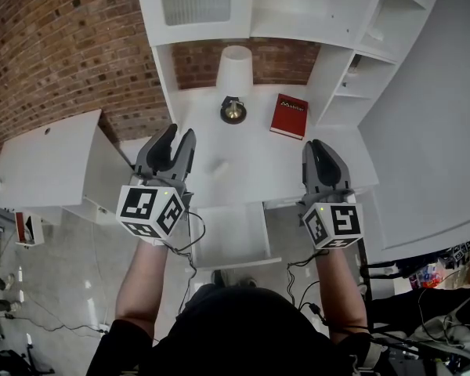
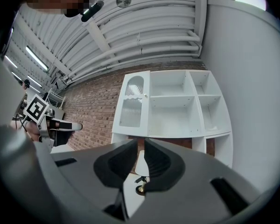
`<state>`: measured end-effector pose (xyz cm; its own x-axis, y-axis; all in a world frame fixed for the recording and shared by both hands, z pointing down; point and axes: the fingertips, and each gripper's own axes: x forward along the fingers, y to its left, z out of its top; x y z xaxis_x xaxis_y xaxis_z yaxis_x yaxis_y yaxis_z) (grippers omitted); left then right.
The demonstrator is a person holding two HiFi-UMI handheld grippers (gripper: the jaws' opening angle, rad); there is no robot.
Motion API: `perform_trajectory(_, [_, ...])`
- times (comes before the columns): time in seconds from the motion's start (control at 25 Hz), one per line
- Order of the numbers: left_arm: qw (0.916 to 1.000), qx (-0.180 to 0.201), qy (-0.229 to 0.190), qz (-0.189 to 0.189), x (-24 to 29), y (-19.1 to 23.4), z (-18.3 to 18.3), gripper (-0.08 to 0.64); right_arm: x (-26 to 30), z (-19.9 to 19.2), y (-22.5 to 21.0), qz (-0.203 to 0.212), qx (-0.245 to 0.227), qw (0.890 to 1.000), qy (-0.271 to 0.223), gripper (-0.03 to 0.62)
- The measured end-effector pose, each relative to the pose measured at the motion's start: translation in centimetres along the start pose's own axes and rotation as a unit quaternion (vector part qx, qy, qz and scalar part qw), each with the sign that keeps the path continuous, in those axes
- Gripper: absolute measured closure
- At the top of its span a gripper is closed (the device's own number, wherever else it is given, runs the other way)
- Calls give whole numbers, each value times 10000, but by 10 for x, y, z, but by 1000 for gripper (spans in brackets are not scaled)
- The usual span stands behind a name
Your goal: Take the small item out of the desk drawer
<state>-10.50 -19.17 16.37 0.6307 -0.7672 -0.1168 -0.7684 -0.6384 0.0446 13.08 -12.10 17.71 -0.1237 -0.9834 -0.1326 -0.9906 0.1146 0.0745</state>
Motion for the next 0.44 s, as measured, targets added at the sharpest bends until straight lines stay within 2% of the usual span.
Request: perform_trajectory(0.44, [10000,-81,38,-36,13,17,-12,428,15,-8,3,-41,-55,10000,65,551])
